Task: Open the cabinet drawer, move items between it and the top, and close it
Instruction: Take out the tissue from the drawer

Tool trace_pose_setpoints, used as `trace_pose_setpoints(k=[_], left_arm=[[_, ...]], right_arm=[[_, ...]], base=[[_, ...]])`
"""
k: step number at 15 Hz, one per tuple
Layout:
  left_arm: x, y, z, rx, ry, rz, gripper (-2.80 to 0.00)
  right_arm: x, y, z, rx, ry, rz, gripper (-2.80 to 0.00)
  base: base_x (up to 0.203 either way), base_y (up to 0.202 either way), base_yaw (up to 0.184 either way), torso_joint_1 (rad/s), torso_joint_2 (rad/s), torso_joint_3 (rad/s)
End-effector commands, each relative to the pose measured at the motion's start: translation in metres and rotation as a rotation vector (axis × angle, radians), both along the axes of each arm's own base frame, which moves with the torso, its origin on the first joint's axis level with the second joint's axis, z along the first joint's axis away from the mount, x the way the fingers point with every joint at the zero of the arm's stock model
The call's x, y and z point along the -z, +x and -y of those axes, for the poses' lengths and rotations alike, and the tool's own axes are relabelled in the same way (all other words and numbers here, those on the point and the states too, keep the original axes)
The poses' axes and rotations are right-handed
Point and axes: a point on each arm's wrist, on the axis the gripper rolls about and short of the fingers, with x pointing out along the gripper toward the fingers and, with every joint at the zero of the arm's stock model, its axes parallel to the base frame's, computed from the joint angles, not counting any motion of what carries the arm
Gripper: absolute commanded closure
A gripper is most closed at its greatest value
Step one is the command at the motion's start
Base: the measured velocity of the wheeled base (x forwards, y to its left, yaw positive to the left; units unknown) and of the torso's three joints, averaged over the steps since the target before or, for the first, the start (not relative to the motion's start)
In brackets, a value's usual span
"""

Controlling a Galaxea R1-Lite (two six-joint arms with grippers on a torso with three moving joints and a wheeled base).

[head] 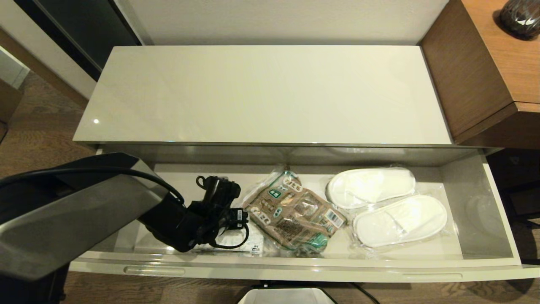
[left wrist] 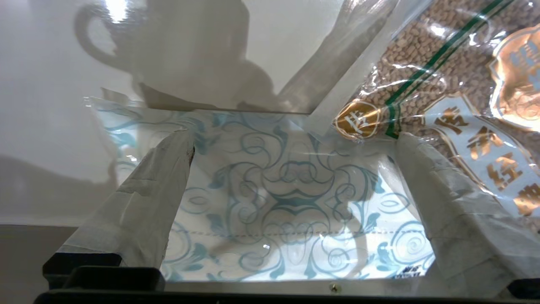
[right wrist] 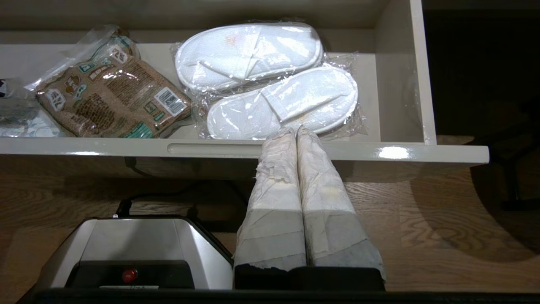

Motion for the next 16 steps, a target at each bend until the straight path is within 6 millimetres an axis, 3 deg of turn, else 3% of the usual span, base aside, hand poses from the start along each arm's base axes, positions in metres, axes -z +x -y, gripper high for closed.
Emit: trace_pose_setpoints(k=[1,5,16], left_arm=[[0.016,-0.001,-0.001,-0.001,0.004,-0.011,-2.8],[0.029,-0.003,-0.008,-0.007,-0.011,0.009,-2.8],[0.027,-0.005,-0.031,-0.061,-0.032,-0.007,-2.8]], right_arm=[[0.0,0.0,0.0,0.0,0.0,-0.003,0.0],[0.0,0.0,0.0,0.0,0.0,-0.003,0.0],[0.0,0.0,0.0,0.0,0.0,-0.003,0.0]], base=[[0.0,0.0,0.0,0.0,0.0,0.0],[0.0,0.0,0.0,0.0,0.0,0.0],[0.0,0.0,0.0,0.0,0.0,0.0]])
